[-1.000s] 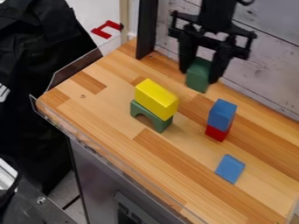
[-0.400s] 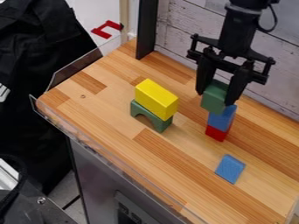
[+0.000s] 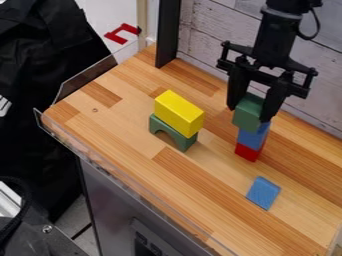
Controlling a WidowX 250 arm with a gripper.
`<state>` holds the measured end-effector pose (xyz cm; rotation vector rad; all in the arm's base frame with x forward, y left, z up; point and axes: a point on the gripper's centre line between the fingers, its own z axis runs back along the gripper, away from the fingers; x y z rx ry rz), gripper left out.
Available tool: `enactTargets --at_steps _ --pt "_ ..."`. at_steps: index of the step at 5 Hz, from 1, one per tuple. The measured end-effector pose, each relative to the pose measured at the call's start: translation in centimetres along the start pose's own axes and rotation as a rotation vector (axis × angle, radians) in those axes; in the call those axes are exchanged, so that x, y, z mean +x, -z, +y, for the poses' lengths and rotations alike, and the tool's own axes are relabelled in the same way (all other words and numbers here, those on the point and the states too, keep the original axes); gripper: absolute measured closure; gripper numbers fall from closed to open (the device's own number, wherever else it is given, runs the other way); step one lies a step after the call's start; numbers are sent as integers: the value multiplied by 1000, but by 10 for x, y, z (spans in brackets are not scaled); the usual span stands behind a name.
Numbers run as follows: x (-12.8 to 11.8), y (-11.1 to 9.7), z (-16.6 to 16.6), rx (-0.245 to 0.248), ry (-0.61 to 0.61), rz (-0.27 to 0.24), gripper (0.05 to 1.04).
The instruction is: Remove the green cube on top of the yellow cuboid and put it on top of the blue cube
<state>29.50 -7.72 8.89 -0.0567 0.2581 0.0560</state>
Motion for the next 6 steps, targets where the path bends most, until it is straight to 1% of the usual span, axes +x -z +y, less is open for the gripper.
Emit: enactTargets --at_steps 1,2,3,4,6 --pt "3 -3 -2 -2 6 -10 523" --pt "5 0 -3 -1 9 -1 523" --pt "7 -1 -6 0 21 -6 523" --pt "9 6 -6 5 23 14 523" --pt "12 7 -7 4 29 19 523"
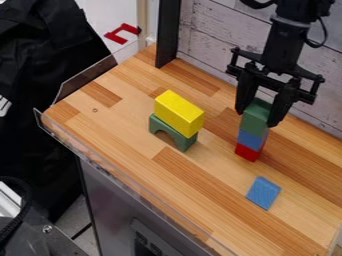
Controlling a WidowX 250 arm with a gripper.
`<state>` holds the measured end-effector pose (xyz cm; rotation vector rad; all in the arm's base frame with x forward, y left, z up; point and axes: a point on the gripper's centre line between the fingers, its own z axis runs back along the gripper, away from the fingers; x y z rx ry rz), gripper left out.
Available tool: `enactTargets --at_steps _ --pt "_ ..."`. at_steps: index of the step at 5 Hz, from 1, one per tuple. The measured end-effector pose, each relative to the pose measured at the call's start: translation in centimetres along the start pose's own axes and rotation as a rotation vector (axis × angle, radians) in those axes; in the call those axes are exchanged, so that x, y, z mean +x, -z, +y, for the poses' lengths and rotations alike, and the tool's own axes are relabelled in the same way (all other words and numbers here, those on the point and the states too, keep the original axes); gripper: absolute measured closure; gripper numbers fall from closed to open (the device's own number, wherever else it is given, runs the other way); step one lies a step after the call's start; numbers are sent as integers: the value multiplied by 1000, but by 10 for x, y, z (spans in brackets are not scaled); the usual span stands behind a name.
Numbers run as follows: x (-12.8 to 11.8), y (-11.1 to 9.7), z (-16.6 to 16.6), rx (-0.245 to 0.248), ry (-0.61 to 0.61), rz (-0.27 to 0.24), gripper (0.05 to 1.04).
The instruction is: Remove the green cube on top of the yellow cuboid and put it on top of the blue cube
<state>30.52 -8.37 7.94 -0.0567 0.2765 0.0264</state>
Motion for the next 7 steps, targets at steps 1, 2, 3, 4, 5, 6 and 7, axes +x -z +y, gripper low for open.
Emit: enactTargets --at_steps 1,2,3,4,5,6,7 --pt "0 0 0 -2 0 2 523" --pt "1 0 1 -5 -5 0 523" --pt "4 0 3 -7 -11 -2 455" --pt "4 8 4 -4 -10 35 159" --pt "3 8 4 -4 -19 32 82" --pt "-4 -6 4 -7 -53 -8 84" --pt "-10 -26 5 -11 -75 -65 84"
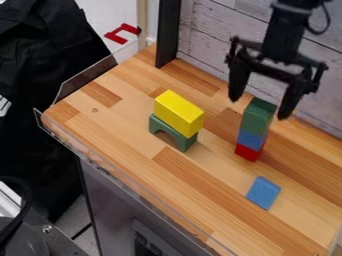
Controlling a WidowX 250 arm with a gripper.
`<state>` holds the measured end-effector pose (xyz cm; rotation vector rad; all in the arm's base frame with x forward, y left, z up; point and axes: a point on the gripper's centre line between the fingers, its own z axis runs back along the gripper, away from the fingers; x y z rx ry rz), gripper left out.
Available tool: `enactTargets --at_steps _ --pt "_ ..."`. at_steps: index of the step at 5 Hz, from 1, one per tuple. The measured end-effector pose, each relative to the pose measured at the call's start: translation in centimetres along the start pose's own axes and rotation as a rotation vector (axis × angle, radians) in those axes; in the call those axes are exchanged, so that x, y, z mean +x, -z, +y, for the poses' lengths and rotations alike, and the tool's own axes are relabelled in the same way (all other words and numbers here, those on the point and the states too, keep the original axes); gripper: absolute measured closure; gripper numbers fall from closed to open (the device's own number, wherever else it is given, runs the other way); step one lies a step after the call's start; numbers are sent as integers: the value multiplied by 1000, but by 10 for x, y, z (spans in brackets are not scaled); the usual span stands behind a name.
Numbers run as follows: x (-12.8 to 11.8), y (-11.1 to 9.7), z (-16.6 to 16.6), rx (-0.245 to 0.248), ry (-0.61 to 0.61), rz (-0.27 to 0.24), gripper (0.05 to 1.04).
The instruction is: Remove the green cube on top of the yellow cuboid and put it on top of the blue cube
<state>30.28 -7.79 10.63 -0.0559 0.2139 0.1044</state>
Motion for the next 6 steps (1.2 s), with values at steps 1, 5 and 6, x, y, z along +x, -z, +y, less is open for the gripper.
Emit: enactTargets --at_steps 1,5,6 --pt "-11 -25 -1 -10 -3 -54 84" --pt "-10 -19 62 -36 -30 -74 84" --pt "-8 -14 68 -38 -17 -87 84"
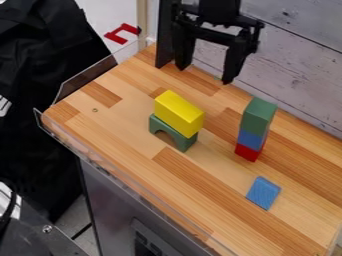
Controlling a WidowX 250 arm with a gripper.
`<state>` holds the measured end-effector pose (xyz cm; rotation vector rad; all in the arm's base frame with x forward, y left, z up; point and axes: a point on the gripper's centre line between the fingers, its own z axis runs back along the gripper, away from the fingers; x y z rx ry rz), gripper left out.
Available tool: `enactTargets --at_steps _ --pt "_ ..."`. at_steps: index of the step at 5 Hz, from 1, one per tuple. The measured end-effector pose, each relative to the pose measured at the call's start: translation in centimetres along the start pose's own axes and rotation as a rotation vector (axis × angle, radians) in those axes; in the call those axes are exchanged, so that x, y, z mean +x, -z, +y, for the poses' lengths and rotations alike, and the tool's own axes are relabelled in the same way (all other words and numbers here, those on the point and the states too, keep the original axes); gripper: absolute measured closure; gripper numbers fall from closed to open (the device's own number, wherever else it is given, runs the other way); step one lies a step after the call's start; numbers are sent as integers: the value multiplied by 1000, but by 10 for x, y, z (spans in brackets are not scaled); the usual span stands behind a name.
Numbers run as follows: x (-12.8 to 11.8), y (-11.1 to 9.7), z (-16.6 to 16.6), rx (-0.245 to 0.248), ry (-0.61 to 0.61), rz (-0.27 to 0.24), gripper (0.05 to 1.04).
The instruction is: Remove the green cube on top of the yellow cuboid and put it on top of the blue cube
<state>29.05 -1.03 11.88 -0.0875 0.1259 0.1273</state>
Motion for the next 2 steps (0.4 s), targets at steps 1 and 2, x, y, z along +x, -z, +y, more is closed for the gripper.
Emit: enactTargets --at_steps 1,2 --pt "0 9 1 30 36 -15 84" --pt "1 11 -2 49 57 -29 84"
